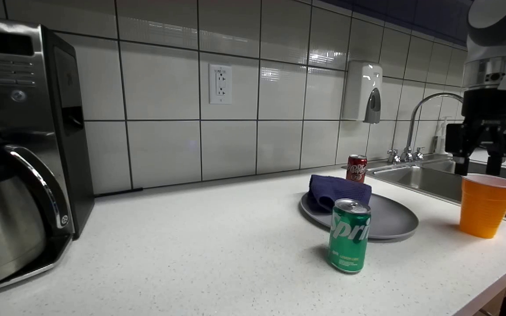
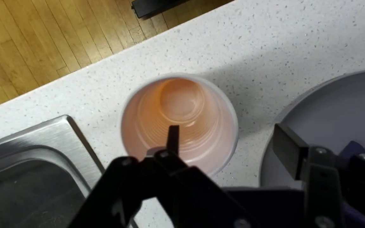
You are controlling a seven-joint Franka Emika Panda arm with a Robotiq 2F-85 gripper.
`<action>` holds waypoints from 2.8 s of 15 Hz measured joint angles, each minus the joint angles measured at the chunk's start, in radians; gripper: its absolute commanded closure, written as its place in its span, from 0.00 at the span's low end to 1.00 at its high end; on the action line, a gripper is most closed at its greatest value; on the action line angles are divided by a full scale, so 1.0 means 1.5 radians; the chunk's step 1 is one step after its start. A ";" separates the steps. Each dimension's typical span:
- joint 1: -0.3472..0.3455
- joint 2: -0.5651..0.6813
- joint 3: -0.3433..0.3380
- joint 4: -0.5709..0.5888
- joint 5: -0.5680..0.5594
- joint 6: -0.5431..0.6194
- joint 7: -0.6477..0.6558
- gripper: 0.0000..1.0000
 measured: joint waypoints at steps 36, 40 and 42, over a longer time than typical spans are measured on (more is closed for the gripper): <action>0.040 -0.052 0.067 0.002 -0.001 0.007 0.013 0.00; 0.040 -0.012 0.066 0.034 -0.001 0.007 -0.015 0.00; 0.040 0.013 0.065 0.055 -0.001 0.007 -0.034 0.00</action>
